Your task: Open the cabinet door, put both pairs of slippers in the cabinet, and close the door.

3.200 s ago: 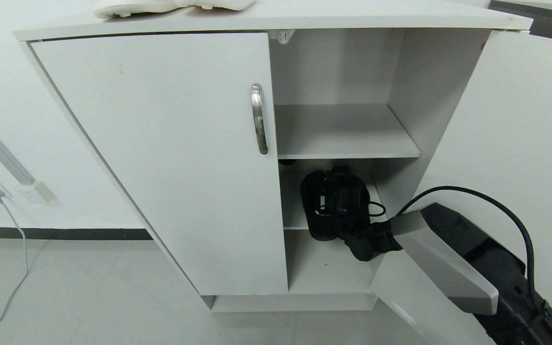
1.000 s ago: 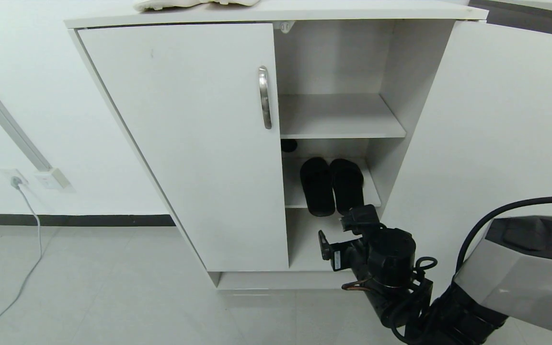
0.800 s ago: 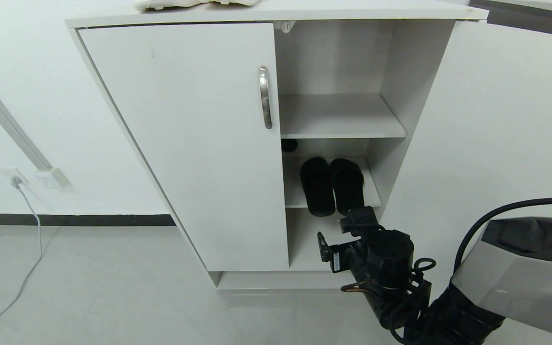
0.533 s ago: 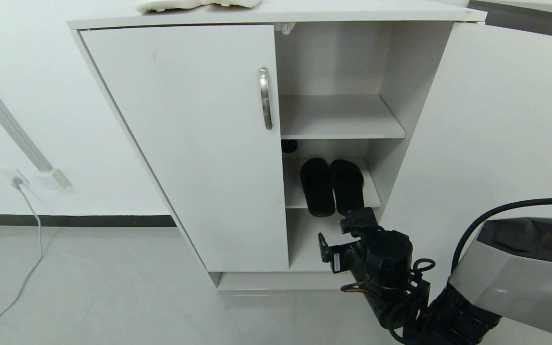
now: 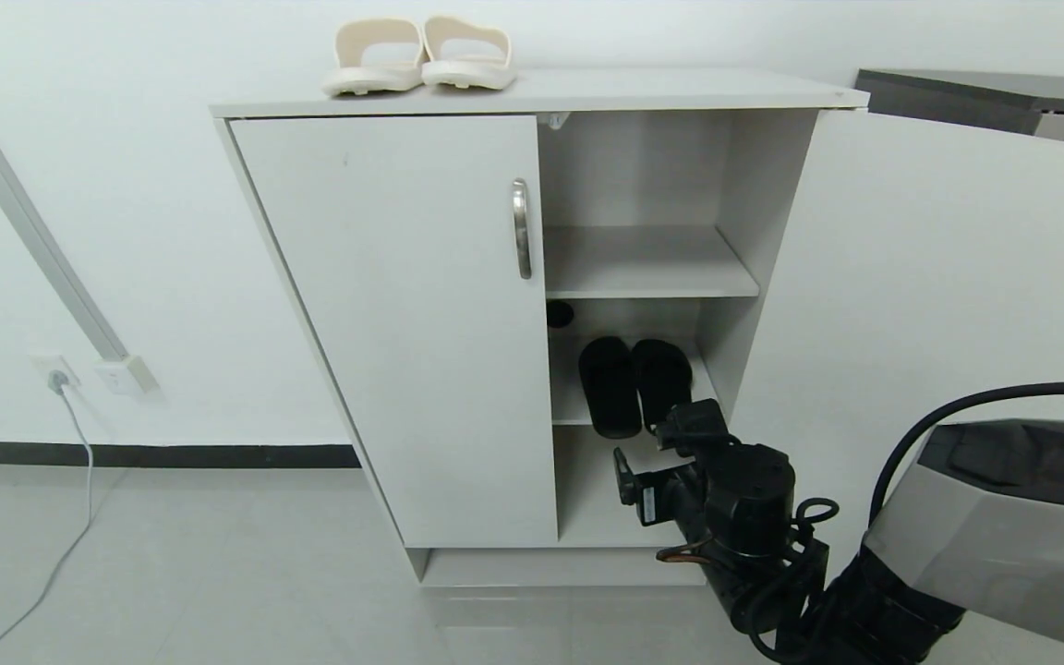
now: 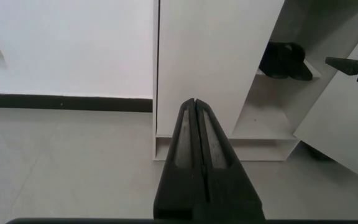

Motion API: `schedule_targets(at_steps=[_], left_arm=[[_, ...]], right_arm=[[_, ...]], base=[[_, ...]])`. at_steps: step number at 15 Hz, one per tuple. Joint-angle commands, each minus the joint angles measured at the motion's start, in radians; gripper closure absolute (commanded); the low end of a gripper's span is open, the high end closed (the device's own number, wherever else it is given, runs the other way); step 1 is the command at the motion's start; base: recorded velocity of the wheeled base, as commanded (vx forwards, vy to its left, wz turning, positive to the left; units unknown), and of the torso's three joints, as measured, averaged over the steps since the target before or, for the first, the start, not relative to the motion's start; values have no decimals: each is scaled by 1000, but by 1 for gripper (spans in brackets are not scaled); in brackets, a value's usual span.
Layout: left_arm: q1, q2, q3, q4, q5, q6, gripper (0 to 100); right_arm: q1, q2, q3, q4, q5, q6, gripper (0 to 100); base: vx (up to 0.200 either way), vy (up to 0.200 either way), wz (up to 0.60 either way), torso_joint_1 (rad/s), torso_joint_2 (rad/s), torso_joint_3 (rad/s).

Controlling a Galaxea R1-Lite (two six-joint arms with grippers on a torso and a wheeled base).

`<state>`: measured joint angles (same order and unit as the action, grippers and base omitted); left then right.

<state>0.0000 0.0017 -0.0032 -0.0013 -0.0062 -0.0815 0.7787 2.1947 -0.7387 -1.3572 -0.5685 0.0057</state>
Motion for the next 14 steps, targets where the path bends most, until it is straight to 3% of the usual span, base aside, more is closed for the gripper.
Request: schedule_targets(at_steps=[1,13,14], left_arm=[[0,1,0,0,0,0,100],[2,1,0,0,0,2,100],[2,0,0,0,0,0,100]], right_arm=[[-1,5,1,0,-1,-1,0],[-4,4,18,-22,1,-1,0],[-3,4,19,-22,-1,-1,0]], base=[[0,0,0,2,2,207],[0,0,0,0,0,22],[0,200,0,2,-2,7]])
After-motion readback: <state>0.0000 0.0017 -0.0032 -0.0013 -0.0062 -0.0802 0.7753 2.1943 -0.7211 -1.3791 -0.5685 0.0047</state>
